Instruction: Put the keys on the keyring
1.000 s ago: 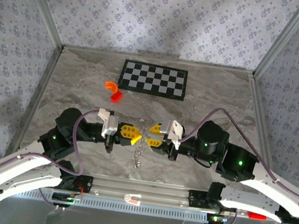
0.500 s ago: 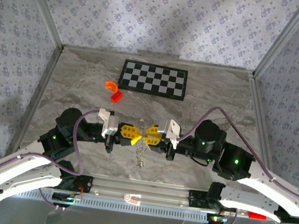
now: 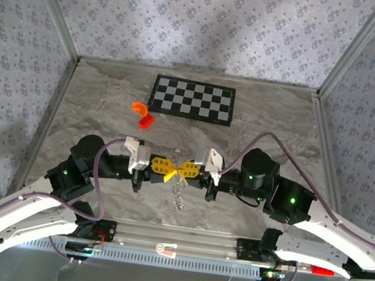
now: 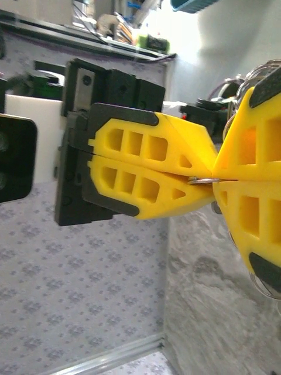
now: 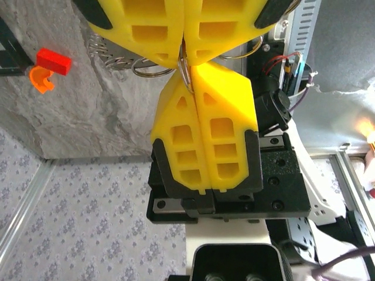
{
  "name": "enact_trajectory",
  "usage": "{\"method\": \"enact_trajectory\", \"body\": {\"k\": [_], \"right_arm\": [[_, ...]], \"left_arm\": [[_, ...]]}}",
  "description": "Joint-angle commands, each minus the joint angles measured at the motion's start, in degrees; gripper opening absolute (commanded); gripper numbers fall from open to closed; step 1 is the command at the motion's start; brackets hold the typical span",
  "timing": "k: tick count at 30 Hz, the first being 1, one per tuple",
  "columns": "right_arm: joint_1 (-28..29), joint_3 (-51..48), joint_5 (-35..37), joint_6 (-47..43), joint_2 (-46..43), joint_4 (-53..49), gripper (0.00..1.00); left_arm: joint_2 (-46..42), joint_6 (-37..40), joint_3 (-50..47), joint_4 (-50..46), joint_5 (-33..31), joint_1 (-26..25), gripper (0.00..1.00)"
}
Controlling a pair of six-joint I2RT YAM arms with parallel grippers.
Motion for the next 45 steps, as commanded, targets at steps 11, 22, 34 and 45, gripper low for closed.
{"method": "enact_trajectory", "body": {"k": [11,22,34,45], "right_arm": [[0.7,17.3,6.4,-10.2,6.4,-22.8,0.00],[3.1,19.5,10.7,-12.2,10.0,-25.1,0.00],[3.6,17.8,11.6,-11.9,9.5,-22.1,0.00],[3.6,17.6,11.9,-11.6,9.7,-20.7,0.00]], "left_arm": [[4.6,12.4,15.0,-27.8,-5.0,-0.4,0.24],[7.0,10.8,14.4,-19.5,-4.1,-0.4,0.27],[8.3,10.2,13.1,-18.6,-5.8,-0.4,0.23],[8.5,9.5,10.8,-16.2,-4.9,-0.4,0.25]]}}
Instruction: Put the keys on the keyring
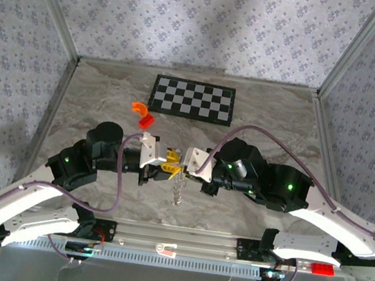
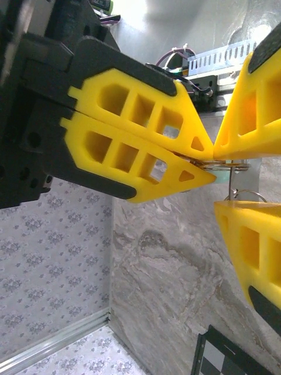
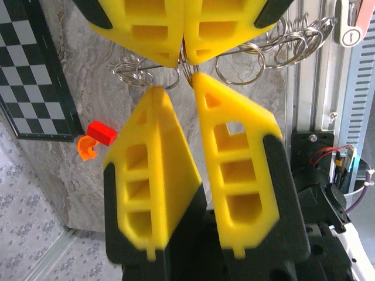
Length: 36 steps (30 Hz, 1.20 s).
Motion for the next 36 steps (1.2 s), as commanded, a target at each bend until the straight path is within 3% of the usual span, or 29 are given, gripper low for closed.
{"method": "enact_trajectory", "body": {"k": [1,5,13,18,24,36], "right_arm": [[0.4,0.9,-0.3,-0.4,-0.6,3.9,0.00],[0.3,0.7,-0.3,-0.4,-0.5,4.0,0.00],[0.5,0.5,-1.3,-0.4,-0.4,4.0,0.00],[1.1,-0.4,-1.3,-0.6,-1.3,5.0,0.00],[1.2,-3.4,-0.6,2.2,-3.4,9.2,0.22],[0.2,-5.6,-3.2,4.6,-6.0,12.2,0.23]], "left_arm": [[0.1,-0.5,-0.7,2.2,0.5,-0.2,0.25],[0.0,-0.7,-1.0,2.5,0.4,-0.2,0.24],[-0.3,-1.2,-1.2,3.3,0.1,-0.2,0.00],[-1.4,-2.0,-1.7,5.7,-0.2,-0.2,0.00],[-4.2,-4.4,-4.8,13.8,1.8,-0.2,0.00],[-7.3,-10.2,-9.6,26.2,6.7,-0.2,0.00]]}}
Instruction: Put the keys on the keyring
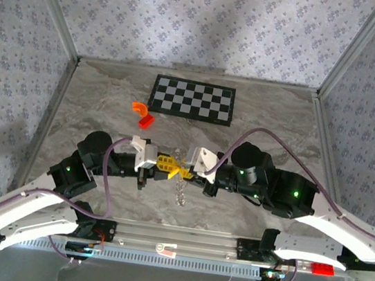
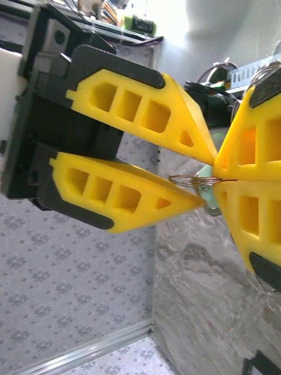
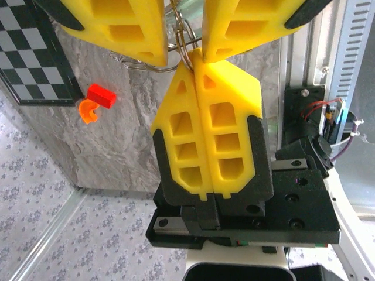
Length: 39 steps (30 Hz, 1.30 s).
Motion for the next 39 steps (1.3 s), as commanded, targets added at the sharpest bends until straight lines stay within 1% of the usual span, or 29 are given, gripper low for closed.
{"method": "enact_trajectory", "body": {"k": [1,9,21,23,30,36,39], "right_arm": [[-0.5,-1.0,-1.5,1.8,-1.8,2.9,0.23],[-1.3,-2.7,-4.4,2.9,-4.0,5.5,0.24],[-1.7,-3.3,-7.2,3.5,-3.7,8.0,0.24],[-1.8,-5.3,-7.4,3.6,-3.8,8.6,0.24],[-2.2,-5.7,-6.9,3.6,-3.8,9.1,0.15],[-2.4,-6.0,-4.7,3.4,-4.5,8.8,0.00],[-2.6,-5.4,-4.1,2.9,-4.6,7.2,0.00]], "left_arm": [[-1.8,-3.1,0.2,9.3,3.1,-0.1,0.00],[-2.2,-5.7,0.1,13.1,3.8,-0.2,0.00],[-2.3,-5.7,-0.9,13.4,3.7,-0.5,0.00],[-2.2,-5.7,-1.0,13.4,3.7,-0.5,0.00],[-2.1,-5.5,-1.2,13.7,3.9,-0.5,0.00],[-2.2,-4.9,-1.2,11.9,3.2,-0.6,0.00],[-2.5,-3.0,-0.3,7.4,2.0,-0.6,0.00]]}}
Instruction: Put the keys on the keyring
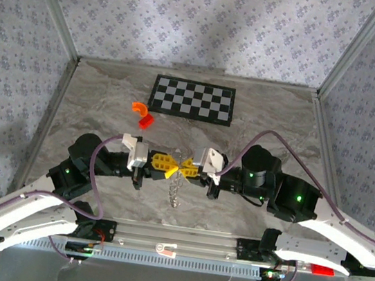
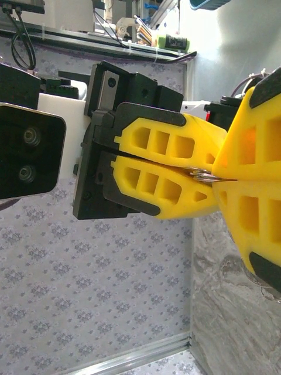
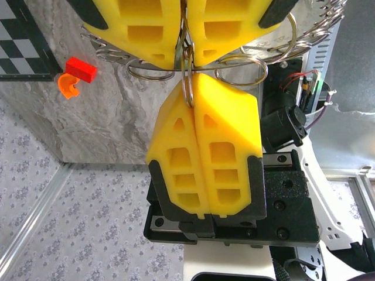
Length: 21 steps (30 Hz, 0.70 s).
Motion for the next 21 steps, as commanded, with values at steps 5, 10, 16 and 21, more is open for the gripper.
{"method": "enact_trajectory", "body": {"k": [5,10,16,21], "right_arm": [[-0.7,1.2,2.9,-1.9,-0.7,-3.3,0.00],[-0.6,5.1,3.8,-3.5,0.1,-7.0,0.00],[0.0,8.0,5.0,-4.8,2.3,-10.5,0.00],[0.9,9.7,6.4,-5.5,4.5,-14.1,0.00]], "left_arm": [[-1.6,6.3,4.6,-12.3,-2.8,-0.5,0.06],[-0.9,10.3,9.1,-24.2,-4.0,-0.5,0.19],[0.1,13.0,12.5,-31.1,-5.7,-0.5,0.22],[0.8,14.4,13.9,-32.8,-6.2,-0.5,0.24]]}}
